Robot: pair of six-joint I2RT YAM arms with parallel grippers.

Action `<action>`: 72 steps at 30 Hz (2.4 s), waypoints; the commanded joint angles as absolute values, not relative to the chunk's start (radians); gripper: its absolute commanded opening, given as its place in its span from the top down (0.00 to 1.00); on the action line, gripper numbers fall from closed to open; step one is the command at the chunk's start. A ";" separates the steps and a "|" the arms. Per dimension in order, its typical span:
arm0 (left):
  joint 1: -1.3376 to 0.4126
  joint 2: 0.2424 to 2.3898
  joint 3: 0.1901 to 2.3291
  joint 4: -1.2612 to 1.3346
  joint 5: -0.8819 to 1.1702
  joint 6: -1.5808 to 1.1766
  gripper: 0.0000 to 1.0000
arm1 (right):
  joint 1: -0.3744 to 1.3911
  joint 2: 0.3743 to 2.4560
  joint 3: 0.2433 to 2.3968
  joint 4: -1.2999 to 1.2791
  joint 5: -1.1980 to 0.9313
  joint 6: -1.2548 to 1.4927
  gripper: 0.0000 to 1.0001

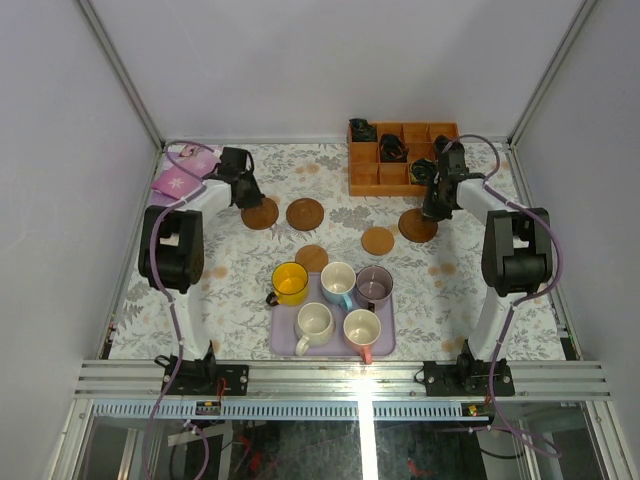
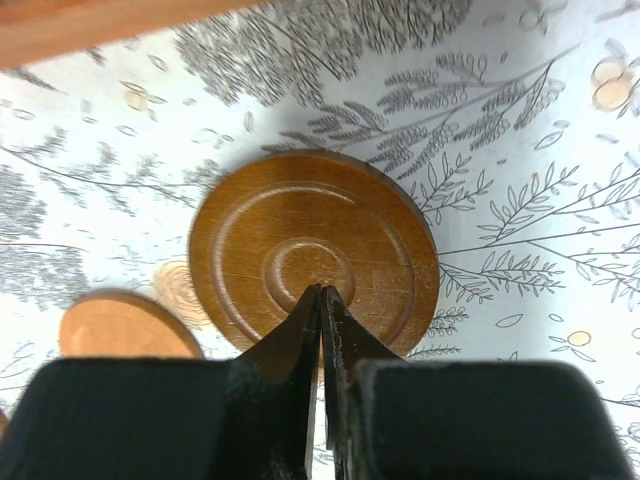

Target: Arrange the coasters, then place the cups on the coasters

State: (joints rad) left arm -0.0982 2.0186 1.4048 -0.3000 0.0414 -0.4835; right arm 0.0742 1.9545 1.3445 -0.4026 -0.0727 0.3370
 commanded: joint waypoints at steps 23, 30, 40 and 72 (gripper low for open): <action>-0.256 2.013 1.408 -0.204 0.176 -0.354 1.00 | 0.166 1.785 1.353 -0.384 -0.075 0.286 0.97; -0.267 2.030 1.403 -0.218 0.181 -0.355 1.00 | 0.180 1.767 1.338 -0.381 -0.150 0.295 0.98; -0.305 2.108 1.456 -0.220 0.211 -0.346 1.00 | 0.255 1.794 1.312 -0.382 -0.181 0.291 0.98; -0.436 2.159 1.529 -0.295 0.283 -0.350 0.99 | 0.333 1.889 1.248 -0.371 -0.256 0.303 0.98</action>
